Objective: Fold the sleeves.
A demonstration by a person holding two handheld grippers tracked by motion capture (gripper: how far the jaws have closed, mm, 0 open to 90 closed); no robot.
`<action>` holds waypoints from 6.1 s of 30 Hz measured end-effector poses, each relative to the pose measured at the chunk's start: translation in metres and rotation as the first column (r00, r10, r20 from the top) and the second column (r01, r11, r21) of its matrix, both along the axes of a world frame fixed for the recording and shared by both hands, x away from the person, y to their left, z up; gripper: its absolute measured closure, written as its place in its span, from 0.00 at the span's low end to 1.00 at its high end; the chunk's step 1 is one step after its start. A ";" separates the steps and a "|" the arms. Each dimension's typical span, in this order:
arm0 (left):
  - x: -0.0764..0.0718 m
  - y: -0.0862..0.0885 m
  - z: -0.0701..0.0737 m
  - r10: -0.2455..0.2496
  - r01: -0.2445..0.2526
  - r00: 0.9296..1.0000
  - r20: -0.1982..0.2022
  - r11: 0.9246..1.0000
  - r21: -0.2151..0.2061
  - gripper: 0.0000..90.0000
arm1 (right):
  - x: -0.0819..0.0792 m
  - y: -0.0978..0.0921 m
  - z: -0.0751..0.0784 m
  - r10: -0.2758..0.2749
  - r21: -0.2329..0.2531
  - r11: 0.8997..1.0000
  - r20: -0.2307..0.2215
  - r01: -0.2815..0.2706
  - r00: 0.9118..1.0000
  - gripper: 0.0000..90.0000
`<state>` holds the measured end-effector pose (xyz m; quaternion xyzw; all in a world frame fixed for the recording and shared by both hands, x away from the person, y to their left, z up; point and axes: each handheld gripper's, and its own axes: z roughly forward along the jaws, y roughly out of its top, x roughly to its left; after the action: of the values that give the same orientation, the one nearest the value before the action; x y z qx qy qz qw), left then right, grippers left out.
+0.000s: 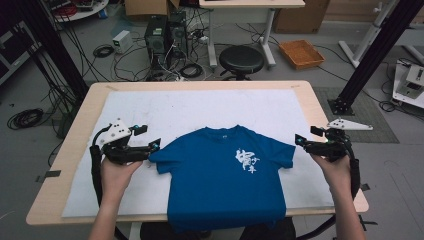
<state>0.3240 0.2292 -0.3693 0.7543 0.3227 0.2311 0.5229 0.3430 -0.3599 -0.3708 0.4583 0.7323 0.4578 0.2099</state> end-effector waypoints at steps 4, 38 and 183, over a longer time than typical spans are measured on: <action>0.000 0.003 -0.001 0.005 -0.005 1.000 -0.003 1.000 -0.002 0.34 | 0.001 0.000 0.000 0.000 -0.001 1.000 0.008 0.000 1.000 0.26; 0.008 0.032 -0.024 0.077 -0.081 0.987 -0.139 0.996 -0.024 0.46 | 0.003 0.002 -0.003 -0.015 -0.008 1.000 0.007 0.015 1.000 0.26; 0.003 -0.005 -0.036 0.110 -0.117 0.983 -0.146 0.992 -0.040 0.54 | 0.006 0.028 -0.029 -0.053 -0.084 0.995 -0.037 0.050 0.998 0.99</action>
<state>0.3274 0.2241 -0.4048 0.7365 0.4075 0.1979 0.5024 0.3492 -0.3322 -0.4002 0.4766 0.7427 0.4123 0.2262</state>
